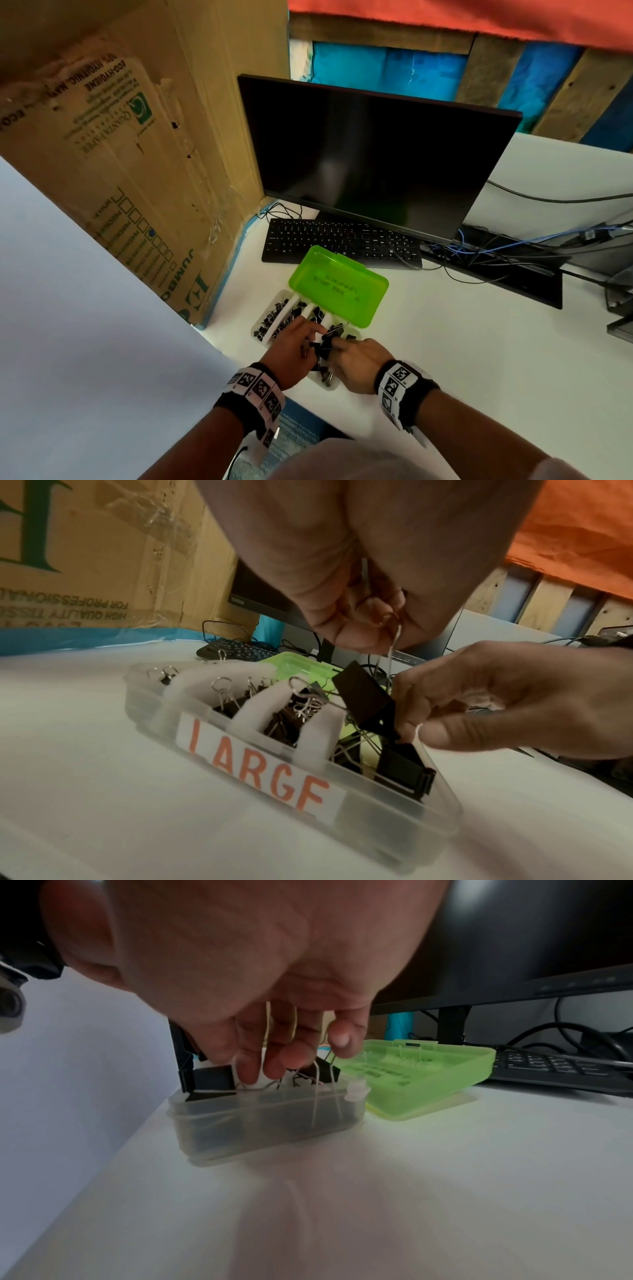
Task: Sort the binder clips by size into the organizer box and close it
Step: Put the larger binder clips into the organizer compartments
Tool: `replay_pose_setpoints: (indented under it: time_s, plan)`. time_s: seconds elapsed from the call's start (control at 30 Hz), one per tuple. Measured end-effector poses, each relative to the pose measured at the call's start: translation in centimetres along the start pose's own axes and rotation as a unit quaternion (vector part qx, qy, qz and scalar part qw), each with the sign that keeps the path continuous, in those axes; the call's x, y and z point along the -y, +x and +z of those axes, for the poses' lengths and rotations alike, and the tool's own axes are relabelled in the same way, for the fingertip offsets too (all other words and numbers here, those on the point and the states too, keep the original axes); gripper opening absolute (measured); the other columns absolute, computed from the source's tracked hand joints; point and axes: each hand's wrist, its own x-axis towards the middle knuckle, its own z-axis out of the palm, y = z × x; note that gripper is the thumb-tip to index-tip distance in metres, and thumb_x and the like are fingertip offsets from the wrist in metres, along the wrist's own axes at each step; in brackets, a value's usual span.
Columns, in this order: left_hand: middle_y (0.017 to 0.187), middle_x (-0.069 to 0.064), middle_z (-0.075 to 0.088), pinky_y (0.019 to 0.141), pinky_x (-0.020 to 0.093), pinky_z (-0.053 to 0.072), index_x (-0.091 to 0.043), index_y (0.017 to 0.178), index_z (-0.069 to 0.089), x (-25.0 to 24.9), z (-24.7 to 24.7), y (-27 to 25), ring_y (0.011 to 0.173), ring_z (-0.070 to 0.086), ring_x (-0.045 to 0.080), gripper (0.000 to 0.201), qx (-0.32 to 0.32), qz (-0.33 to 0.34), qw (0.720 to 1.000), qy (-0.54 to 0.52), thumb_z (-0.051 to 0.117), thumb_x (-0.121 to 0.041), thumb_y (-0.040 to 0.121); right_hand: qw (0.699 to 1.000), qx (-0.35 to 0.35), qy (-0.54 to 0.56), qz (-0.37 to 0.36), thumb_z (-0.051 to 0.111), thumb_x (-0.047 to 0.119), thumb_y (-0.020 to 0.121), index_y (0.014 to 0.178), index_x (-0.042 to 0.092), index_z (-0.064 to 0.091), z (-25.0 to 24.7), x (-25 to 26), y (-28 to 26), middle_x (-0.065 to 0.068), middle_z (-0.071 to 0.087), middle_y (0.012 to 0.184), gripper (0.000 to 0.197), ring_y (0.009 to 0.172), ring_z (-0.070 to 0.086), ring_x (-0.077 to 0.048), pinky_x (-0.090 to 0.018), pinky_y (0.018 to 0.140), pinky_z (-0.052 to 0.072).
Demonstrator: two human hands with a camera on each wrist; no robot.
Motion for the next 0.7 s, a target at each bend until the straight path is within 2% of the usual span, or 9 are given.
replay_pose_setpoints:
  time_s: [0.1,0.2,0.33,0.47,0.57,0.63,0.7]
  plan:
    - [0.088,-0.017,0.040,0.066,0.005,0.038,-0.022,0.106,0.058,0.0,-0.2,-0.1,0.069,0.049,-0.004,0.046,0.002,-0.007,1.000,0.002,0.049,0.008,0.072,1.000,-0.016,-0.009,0.008,0.033,0.042,0.092,0.100,0.019,0.062,0.1,1.0,0.3,-0.005,0.057,0.106,0.038,0.091,0.058,-0.029,-0.034,0.068,0.041]
    - [0.088,-0.017,0.041,0.066,0.006,0.037,-0.023,0.105,0.059,0.4,-0.2,0.0,0.071,0.049,-0.005,0.046,-0.005,-0.008,1.000,0.004,0.048,0.007,0.072,1.000,0.006,0.004,0.025,0.044,0.046,0.088,0.106,0.013,0.060,0.3,1.9,0.8,-0.010,0.059,0.112,0.041,0.096,0.058,-0.033,-0.039,0.078,0.047]
    - [0.089,-0.016,0.041,0.067,0.007,0.039,-0.022,0.106,0.059,0.3,-0.2,-0.1,0.071,0.049,-0.005,0.047,-0.003,-0.005,1.000,-0.002,0.048,0.008,0.072,0.996,0.014,0.060,0.067,0.049,0.035,0.087,0.103,0.008,0.058,0.4,2.5,0.9,-0.014,0.063,0.105,0.033,0.091,0.061,-0.035,-0.035,0.072,0.046]
    - [0.089,-0.015,0.042,0.064,0.008,0.040,-0.024,0.106,0.058,0.5,0.2,-0.3,0.064,0.047,0.003,0.047,0.009,0.000,1.000,-0.016,0.050,0.006,0.071,0.993,-0.004,0.085,0.088,0.048,0.044,0.088,0.110,0.009,0.058,0.3,2.0,0.5,-0.013,0.063,0.108,0.042,0.096,0.061,-0.034,-0.036,0.076,0.047]
    - [0.090,-0.015,0.043,0.062,0.007,0.038,-0.026,0.105,0.058,0.6,0.8,-0.4,0.057,0.045,0.006,0.045,0.026,-0.014,0.999,-0.037,0.051,0.004,0.071,0.995,-0.009,0.039,0.092,0.046,0.051,0.088,0.109,0.011,0.059,0.4,1.6,-0.1,-0.009,0.061,0.110,0.047,0.096,0.061,-0.031,-0.036,0.077,0.046]
    - [0.091,-0.016,0.043,0.062,0.007,0.038,-0.026,0.105,0.058,0.5,1.4,-0.2,0.061,0.047,0.008,0.040,0.037,-0.025,0.998,-0.039,0.053,0.000,0.075,0.996,-0.007,0.006,0.089,0.047,0.053,0.088,0.107,0.012,0.060,0.6,1.5,-0.3,-0.007,0.062,0.109,0.047,0.096,0.062,-0.030,-0.036,0.076,0.047]
    - [0.094,-0.015,0.043,0.064,0.010,0.040,-0.025,0.106,0.057,0.4,1.9,0.0,0.067,0.052,0.013,0.035,0.047,-0.040,0.997,-0.038,0.056,-0.004,0.078,0.996,-0.004,-0.012,0.086,0.049,0.047,0.090,0.101,0.010,0.060,0.8,1.5,-0.3,-0.008,0.063,0.106,0.039,0.094,0.063,-0.031,-0.036,0.073,0.047]
